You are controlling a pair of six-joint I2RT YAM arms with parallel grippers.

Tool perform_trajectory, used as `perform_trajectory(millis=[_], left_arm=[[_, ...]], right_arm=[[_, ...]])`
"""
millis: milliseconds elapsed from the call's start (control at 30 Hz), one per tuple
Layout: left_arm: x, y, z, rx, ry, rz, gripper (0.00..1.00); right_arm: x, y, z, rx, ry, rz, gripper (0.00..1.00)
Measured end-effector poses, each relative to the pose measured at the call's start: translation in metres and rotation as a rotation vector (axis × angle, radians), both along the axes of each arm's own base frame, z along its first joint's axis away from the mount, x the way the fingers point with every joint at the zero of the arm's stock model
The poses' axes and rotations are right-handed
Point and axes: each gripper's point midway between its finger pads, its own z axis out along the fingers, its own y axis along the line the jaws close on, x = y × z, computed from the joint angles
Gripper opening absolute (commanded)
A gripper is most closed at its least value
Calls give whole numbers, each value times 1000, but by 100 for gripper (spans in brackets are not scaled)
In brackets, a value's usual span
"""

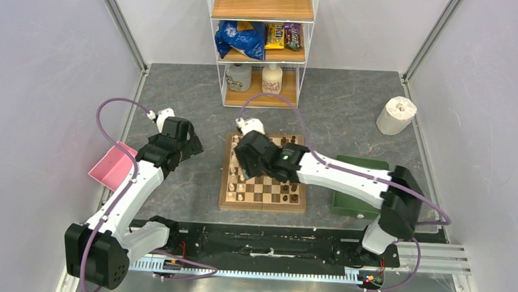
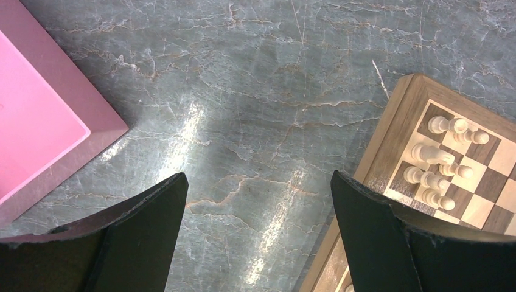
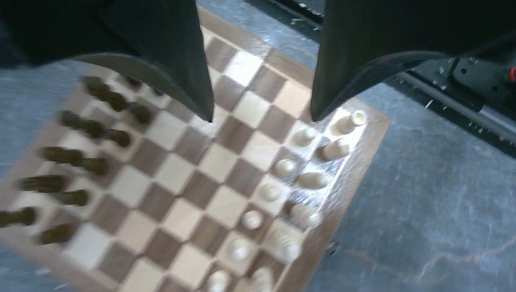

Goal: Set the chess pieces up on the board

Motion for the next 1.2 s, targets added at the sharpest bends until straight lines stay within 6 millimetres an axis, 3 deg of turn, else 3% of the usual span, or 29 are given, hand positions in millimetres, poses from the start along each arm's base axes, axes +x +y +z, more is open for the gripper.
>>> perform_trajectory(millis=[133,300,533,667,767,1200], left_arm=[[0,-1,-1,-4,5,3,95],[1,-1,-6,-7,22,10,96],[7,-2,-11,0,51,18,97],[11,-2,-8,3,41,23,97],[14,-2,-5,0,25,24,97],[35,-7,10,-29,-74,22,97]], right_arm=[[32,-45,32,35,-85,-146,96],[91,-143,54,25,-175,-445,97],[138,-276,48,28,-136,-791,97],[143,-342,30,64,-57,-959,97],[141,-354,22,85,-21,-985,97],[135,-333,4,141,1,-877,97]])
